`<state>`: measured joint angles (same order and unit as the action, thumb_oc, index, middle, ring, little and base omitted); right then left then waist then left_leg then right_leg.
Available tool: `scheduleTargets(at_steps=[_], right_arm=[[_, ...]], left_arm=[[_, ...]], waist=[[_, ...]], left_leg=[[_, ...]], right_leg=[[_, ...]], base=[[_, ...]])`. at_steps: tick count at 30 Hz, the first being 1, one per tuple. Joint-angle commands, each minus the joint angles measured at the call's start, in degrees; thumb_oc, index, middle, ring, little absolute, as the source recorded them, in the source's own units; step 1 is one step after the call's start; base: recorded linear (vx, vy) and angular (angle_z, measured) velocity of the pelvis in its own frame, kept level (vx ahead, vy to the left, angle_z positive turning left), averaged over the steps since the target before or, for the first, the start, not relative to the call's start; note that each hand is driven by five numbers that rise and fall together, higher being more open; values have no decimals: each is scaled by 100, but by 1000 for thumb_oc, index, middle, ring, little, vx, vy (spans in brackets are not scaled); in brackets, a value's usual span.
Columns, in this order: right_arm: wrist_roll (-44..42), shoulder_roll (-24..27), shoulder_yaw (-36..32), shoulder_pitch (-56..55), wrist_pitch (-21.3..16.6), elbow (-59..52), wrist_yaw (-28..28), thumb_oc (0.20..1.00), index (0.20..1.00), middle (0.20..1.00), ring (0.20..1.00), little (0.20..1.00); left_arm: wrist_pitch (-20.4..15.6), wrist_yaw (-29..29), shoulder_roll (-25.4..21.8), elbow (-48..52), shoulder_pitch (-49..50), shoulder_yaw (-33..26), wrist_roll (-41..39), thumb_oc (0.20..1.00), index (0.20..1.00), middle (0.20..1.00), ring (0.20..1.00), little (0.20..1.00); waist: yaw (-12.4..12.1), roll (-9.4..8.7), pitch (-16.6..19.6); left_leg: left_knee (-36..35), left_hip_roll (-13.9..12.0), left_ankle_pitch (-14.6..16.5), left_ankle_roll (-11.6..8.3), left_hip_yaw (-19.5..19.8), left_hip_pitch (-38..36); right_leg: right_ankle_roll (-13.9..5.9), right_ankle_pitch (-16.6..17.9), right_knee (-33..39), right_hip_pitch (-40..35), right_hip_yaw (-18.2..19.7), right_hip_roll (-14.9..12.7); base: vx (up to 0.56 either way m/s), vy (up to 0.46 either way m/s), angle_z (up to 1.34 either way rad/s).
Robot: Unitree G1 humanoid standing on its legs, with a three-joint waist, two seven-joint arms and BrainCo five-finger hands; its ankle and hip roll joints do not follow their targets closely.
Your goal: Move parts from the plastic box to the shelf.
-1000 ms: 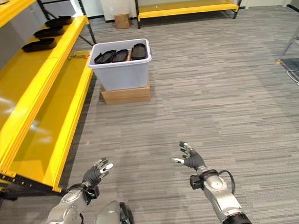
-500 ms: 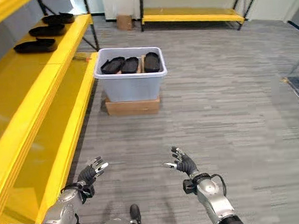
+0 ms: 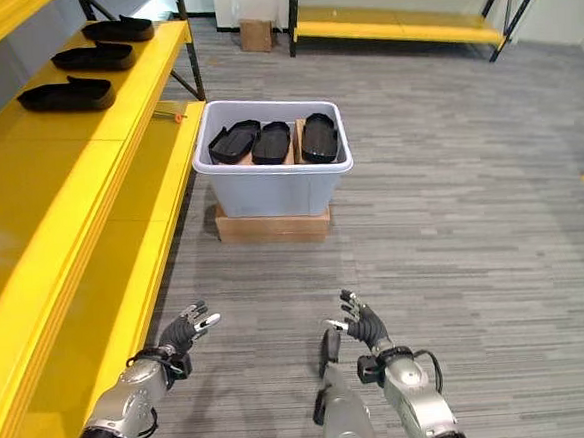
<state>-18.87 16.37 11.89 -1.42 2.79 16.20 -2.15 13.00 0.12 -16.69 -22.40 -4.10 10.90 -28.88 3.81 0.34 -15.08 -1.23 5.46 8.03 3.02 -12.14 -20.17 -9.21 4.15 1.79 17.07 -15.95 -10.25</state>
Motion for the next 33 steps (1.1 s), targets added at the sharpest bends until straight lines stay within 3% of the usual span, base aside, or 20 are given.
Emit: scheduleTargets(at_steps=[1, 4, 6, 7, 9, 11, 13, 14, 15, 17, 19, 20, 21, 22, 23, 24, 26, 28, 31, 33], right_arm=[[-43, 90, -98, 160, -344, -295, -53, 1000, 1000, 1000, 1000, 1000], [28, 166, -27, 246, -316, -166, -80, 1000, 1000, 1000, 1000, 1000], [-27, 229, 75, 358, -248, -62, -122, 1000, 1000, 1000, 1000, 1000], [-61, 269, 112, 382, -216, -60, -171, 1000, 1000, 1000, 1000, 1000], [-61, 354, 147, 419, -185, -54, -317, 1000, 1000, 1000, 1000, 1000], [-26, 439, 164, 416, -261, -46, -331, 1000, 1000, 1000, 1000, 1000], [-154, 554, 112, 396, -495, -43, -238, 1000, 1000, 1000, 1000, 1000], [-346, 589, -68, 385, -782, -152, -225, 1000, 1000, 1000, 1000, 1000], [-351, 584, -78, 393, -824, -174, -228, 1000, 1000, 1000, 1000, 1000], [-394, 533, -90, 481, -885, -322, -202, 1000, 1000, 1000, 1000, 1000], [-313, 472, -131, 479, -977, -532, 151, 1000, 1000, 1000, 1000, 1000], [-287, 454, -166, 441, -1113, -572, 432, 1000, 1000, 1000, 1000, 1000], [-136, 416, -252, 371, -1368, -658, 1084, 1000, 1000, 1000, 1000, 1000], [-75, 398, -300, 333, -1398, -696, 1248, 1000, 1000, 1000, 1000, 1000], [381, 311, -581, 191, -1812, -817, 2709, 1000, 1000, 1000, 1000, 1000], [369, 302, -670, 178, -1932, -861, 2999, 1000, 1000, 1000, 1000, 1000], [554, 352, -1036, 109, -2154, -1317, 3736, 1000, 1000, 1000, 1000, 1000], [650, 316, -1156, 124, -2116, -1541, 4172, 1000, 1000, 1000, 1000, 1000], [860, 84, -1171, 265, -1829, -1631, 5030, 1000, 1000, 1000, 1000, 1000], [1046, -12, -1145, 299, -1772, -1669, 5238, 1000, 1000, 1000, 1000, 1000]], left_arm=[[-436, -198, -269, 579, 233, 18, -62, 1000, 1000, 1000, 1000, 1000], [-383, -236, -239, 667, 267, 23, 31, 1000, 1000, 1000, 1000, 1000], [-352, -164, -214, 665, 282, 24, 13, 1000, 1000, 1000, 1000, 1000], [-369, -181, -190, 670, 316, 5, 17, 1000, 1000, 1000, 1000, 1000], [-406, -65, -133, 625, 331, -21, -7, 1000, 1000, 1000, 1000, 1000], [-474, 19, -66, 507, 310, -59, -125, 1000, 1000, 1000, 1000, 1000], [-649, 92, 6, 441, 340, -133, -153, 1000, 1000, 1000, 1000, 1000], [-823, 59, 2, 535, 420, -269, -245, 1000, 1000, 1000, 1000, 1000], [-856, 51, -1, 544, 432, -290, -247, 1000, 1000, 1000, 1000, 1000], [-1100, 80, -43, 637, 522, -406, -275, 1000, 1000, 1000, 1000, 1000], [-1638, 194, -65, 828, 681, -553, -286, 1000, 1000, 1000, 1000, 1000], [-1805, 294, -72, 937, 732, -604, -230, 1000, 1000, 1000, 1000, 1000], [-2154, 652, -93, 1164, 821, -730, -172, 1000, 1000, 1000, 1000, 1000], [-2264, 762, -96, 1260, 863, -802, -194, 1000, 1000, 1000, 1000, 1000], [-2672, 1271, -80, 1537, 1021, -1247, -320, 1000, 1000, 1000, 1000, 1000], [-2760, 1377, -71, 1570, 1036, -1364, -314, 1000, 1000, 1000, 1000, 1000], [-3164, 2182, -170, 1801, 1062, -1738, -212, 1000, 1000, 1000, 1000, 1000], [-3293, 2784, -232, 1949, 1074, -1970, -144, 1000, 1000, 1000, 1000, 1000], [-3508, 3663, -196, 2029, 912, -2141, 208, 1000, 1000, 1000, 1000, 1000], [-3591, 4153, -148, 2114, 855, -2126, 330, 1000, 1000, 1000, 1000, 1000]], waist=[[-39, -337, 98], [-49, -391, 248], [-56, -373, 418], [-61, -327, 481], [-84, -253, 614], [-132, -288, 661], [-266, -413, 563], [-410, -427, 309], [-431, -426, 278], [-515, -437, 165], [-546, -305, 183], [-561, -252, 196], [-590, -181, 214], [-608, -186, 212], [-681, -240, 202], [-694, -238, 209], [-642, -173, 283], [-658, -121, 316], [-771, -191, 451], [-815, -251, 499]], left_leg=[[210, -422, -75, -146, 116, 561], [442, -494, 157, -173, 17, 435], [712, -584, 233, -258, -107, 255], [1015, -675, 44, -362, -155, 236], [2066, -838, -757, -710, -240, 411], [3259, -936, -1285, -966, -272, 840], [5220, -1014, -1571, -1109, -161, 2077], [5734, -1150, -1506, -952, -69, 3183], [5578, -1172, -1504, -926, -77, 3219], [4419, -1295, -1469, -798, -282, 3130], [1837, -1194, -1737, -793, -427, 2751], [1209, -1212, -1914, -839, -396, 2680], [407, -1337, -2262, -957, -342, 2700], [191, -1378, -2310, -972, -306, 2746], [-247, -1532, -2282, -987, -157, 3019], [-251, -1577, -2248, -980, -147, 3098], [-193, -1580, -2165, -953, -390, 2918], [-61, -1477, -2028, -857, -391, 2715], [77, -1056, -1596, -544, -301, 2359], [-2, -857, -1479, -407, -268, 2236]], right_leg=[[-341, 1055, 275, -747, 376, -177], [-248, 852, -35, -936, 182, -99], [-55, 703, -363, -1019, -18, -3], [69, 608, -398, -1094, -112, 112], [361, 367, -302, -1304, -291, 386], [601, 130, -164, -1561, -376, 523], [843, -119, -43, -1950, -355, 536], [939, -202, 15, -2308, -213, 651], [944, -213, 26, -2352, -177, 671], [926, -284, 53, -2491, 20, 746], [758, -270, -1, -2546, 223, 790], [722, -284, -17, -2593, 253, 805], [689, -330, -47, -2681, 286, 836], [681, -351, -59, -2717, 309, 819], [624, -480, -135, -2860, 388, 688], [613, -506, -156, -2878, 400, 665], [532, -778, -362, -2981, 311, 589], [484, -1034, -630, -3062, 285, 526], [406, -1275, -1094, -3165, 92, 401], [276, -1071, -1389, -3071, 26, 323]], base=[[631, -164, 17], [573, -140, 48], [641, -125, 9], [591, -160, -16], [459, -208, -37], [362, -232, -46], [397, -233, -1], [375, -143, -9], [399, -50, -39], [395, 113, -88], [586, 351, -139], [566, 394, -97], [416, 289, -18], [609, 455, -6], [463, 367, -20], [607, 499, -11], [468, 407, 10], [471, 388, -26], [484, 403, 18], [293, 265, 36]])
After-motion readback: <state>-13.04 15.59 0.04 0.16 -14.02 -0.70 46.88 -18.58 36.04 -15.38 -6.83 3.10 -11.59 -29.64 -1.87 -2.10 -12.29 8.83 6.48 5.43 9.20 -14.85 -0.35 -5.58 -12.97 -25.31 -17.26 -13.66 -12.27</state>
